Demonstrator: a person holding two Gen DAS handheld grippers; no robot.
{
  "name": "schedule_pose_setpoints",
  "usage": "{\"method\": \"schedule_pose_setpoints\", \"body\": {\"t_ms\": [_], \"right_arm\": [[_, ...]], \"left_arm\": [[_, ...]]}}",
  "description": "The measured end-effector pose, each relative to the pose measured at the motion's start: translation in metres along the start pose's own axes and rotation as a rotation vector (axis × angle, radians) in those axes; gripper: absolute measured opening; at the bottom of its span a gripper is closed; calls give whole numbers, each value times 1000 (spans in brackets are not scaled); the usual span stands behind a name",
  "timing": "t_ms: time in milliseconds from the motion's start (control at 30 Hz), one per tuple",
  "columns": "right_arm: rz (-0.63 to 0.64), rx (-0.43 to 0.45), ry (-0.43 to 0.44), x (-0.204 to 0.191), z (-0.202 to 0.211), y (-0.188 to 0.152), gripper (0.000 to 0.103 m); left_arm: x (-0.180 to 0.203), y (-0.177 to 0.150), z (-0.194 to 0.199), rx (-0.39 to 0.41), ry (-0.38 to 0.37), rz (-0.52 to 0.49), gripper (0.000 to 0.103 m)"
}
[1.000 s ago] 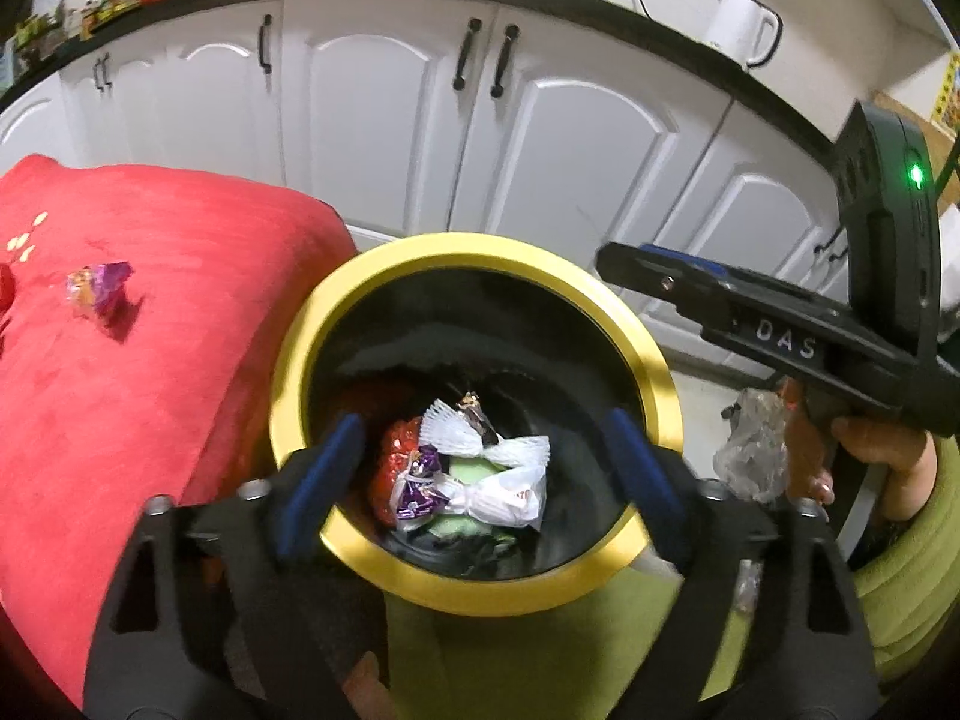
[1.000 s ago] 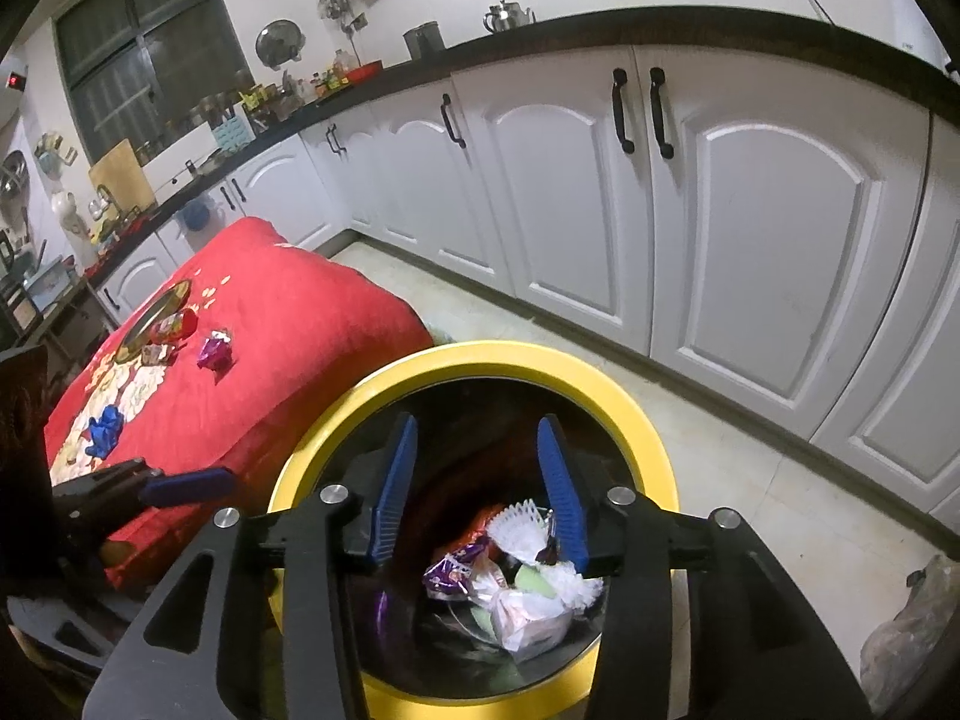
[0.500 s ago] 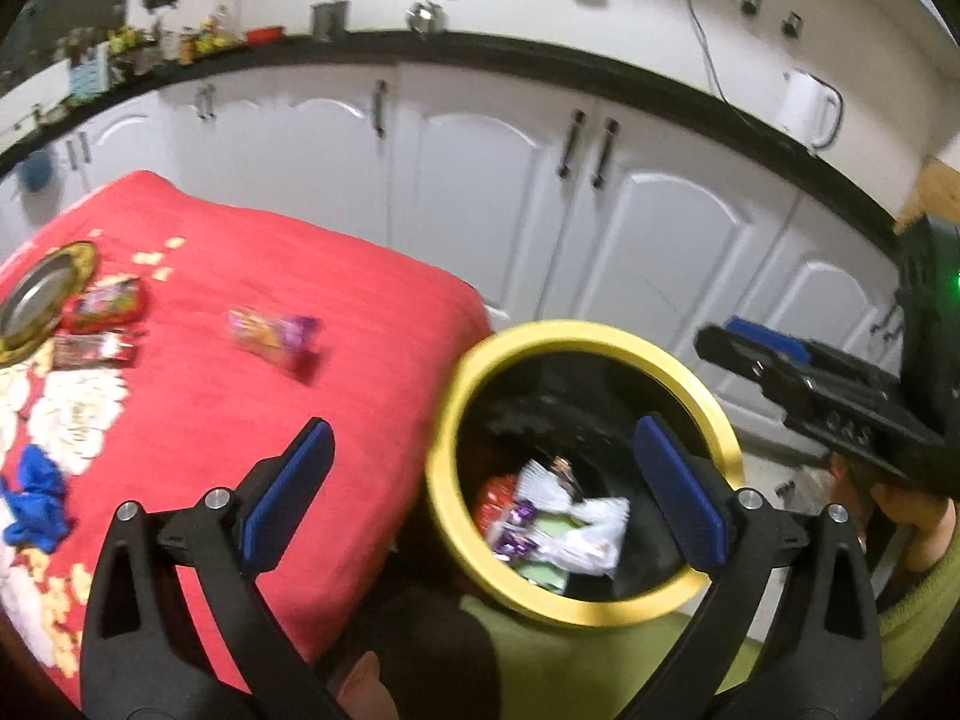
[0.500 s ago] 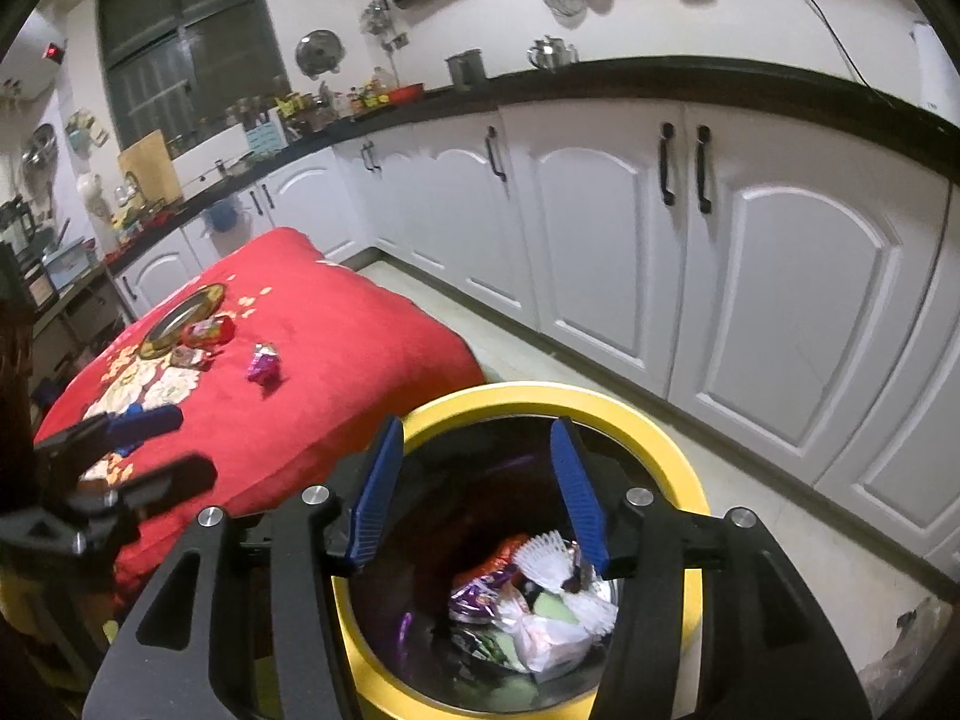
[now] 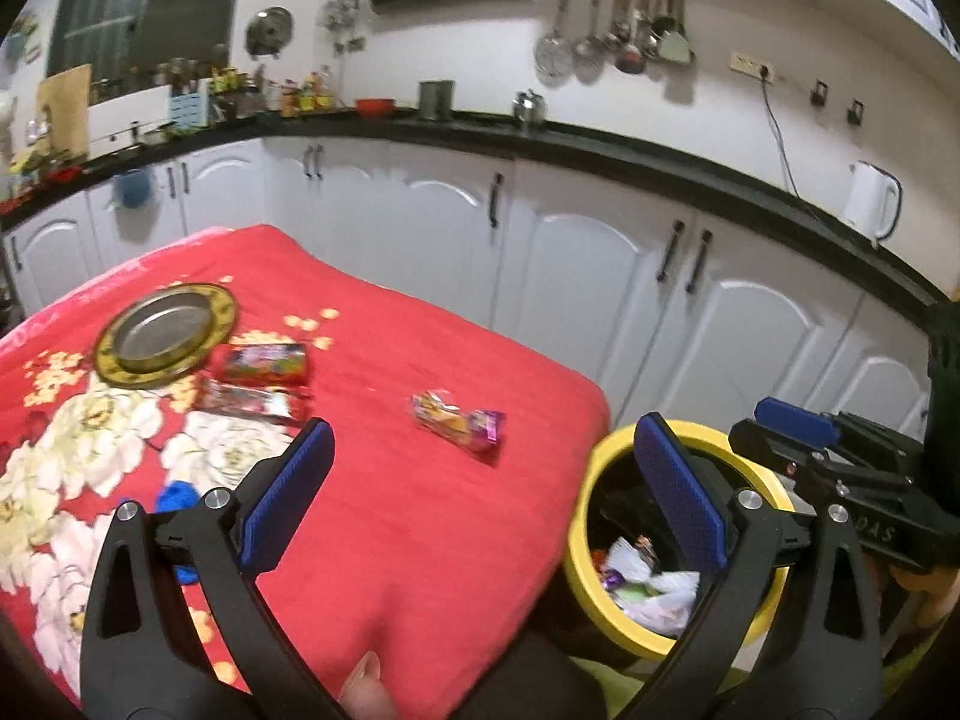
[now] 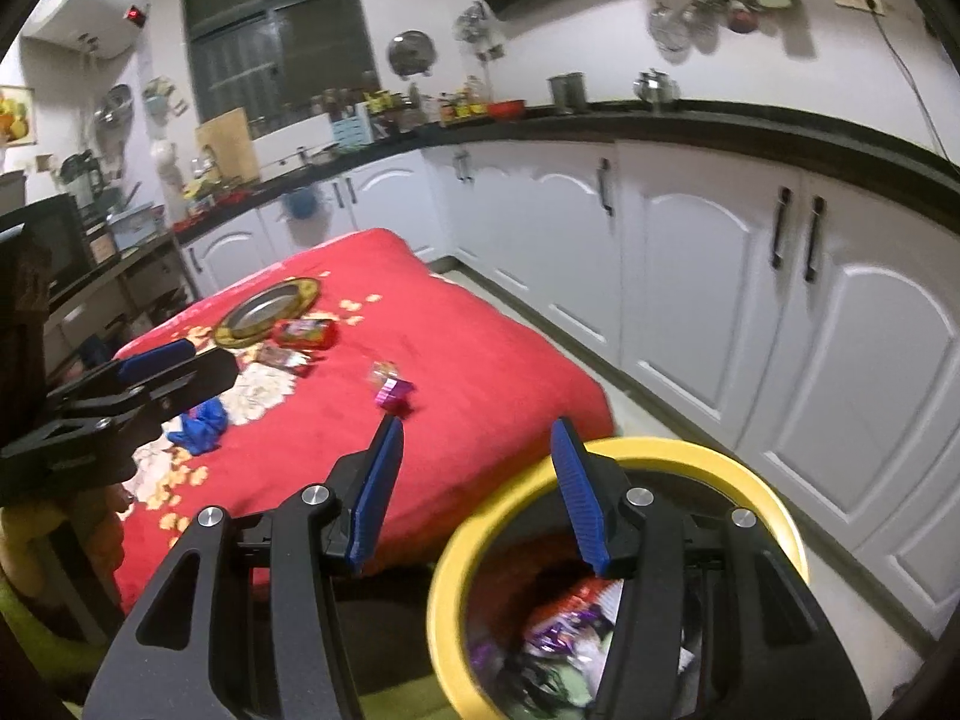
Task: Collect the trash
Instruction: 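Move both tools back over the table toward the blue glove and candy tube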
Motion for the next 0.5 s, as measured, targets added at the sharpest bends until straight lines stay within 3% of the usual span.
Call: {"method": "schedule_pose_setpoints", "body": {"t_ms": [500], "right_arm": [[95,-18,107,-74,-39,19,49]], "left_arm": [[-72,-4,21,38,137,82,92]]}}
Point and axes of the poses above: each gripper's, at about its wrist camera, not at the fingertips, and z roughly against the way its jaws point, x to its right, y to its top, the point moved 7 cm from there along -z, roughly the way its jaws point, and after that the axes turned 5 degrees about -z, right-handed, at the moved point
